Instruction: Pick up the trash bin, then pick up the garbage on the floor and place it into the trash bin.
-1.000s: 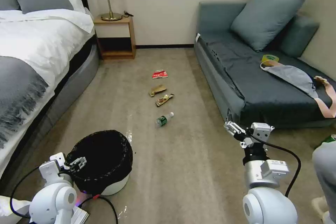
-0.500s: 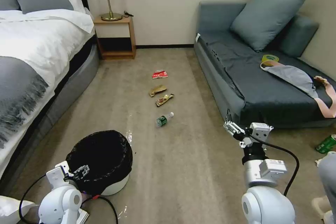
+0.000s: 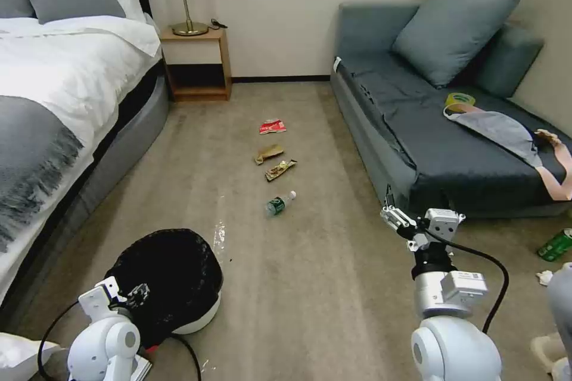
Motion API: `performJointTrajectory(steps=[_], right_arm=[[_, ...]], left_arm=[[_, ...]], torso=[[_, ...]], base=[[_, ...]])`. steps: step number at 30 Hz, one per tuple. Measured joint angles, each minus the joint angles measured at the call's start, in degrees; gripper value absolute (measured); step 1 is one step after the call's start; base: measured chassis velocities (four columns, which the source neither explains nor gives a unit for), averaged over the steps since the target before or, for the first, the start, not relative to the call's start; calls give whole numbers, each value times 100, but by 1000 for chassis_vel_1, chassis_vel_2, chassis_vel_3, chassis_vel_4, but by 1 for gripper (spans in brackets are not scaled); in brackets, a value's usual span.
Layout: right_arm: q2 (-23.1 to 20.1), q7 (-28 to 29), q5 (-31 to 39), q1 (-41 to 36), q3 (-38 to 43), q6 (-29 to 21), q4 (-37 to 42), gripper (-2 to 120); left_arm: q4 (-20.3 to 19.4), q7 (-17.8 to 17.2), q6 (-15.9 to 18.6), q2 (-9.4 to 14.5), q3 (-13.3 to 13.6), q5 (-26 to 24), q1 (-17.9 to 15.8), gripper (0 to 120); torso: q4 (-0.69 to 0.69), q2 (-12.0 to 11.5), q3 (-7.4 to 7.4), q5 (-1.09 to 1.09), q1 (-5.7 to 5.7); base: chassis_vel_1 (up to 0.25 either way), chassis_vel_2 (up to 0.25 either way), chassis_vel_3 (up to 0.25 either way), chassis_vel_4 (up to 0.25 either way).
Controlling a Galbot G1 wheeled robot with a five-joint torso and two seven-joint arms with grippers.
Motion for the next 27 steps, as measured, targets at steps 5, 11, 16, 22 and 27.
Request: performJointTrajectory(steps=[5,11,16,22,27], right_arm=[[-4,2,-2,-10,12,10,15,100],[-5,2,-12,-29,19,21,45,100],[-12,2,-15,-42,26,27,59,100],[-44,8,-12,-66,41,39,89,100],[-115,49,142,-89,48,139,145,100]], left_arm=[[-54,21,10,-4,-1,-32,-7,35],[-132,46,38,-8,2,-94,-7,10],[-156,69,38,-16,-9,-125,-9,5],[-224,73,37,-27,-22,-170,-14,4],[-418,53,36,-42,-91,-325,9,3]], torso=[[0,0,0,-3,0],[-1,0,0,-3,0],[0,0,0,-4,0],[-2,0,0,-2,1],[-1,0,0,-2,0]], base=[[0,0,0,0],[0,0,0,0],[0,0,0,0],[0,0,0,0],[0,0,0,0]])
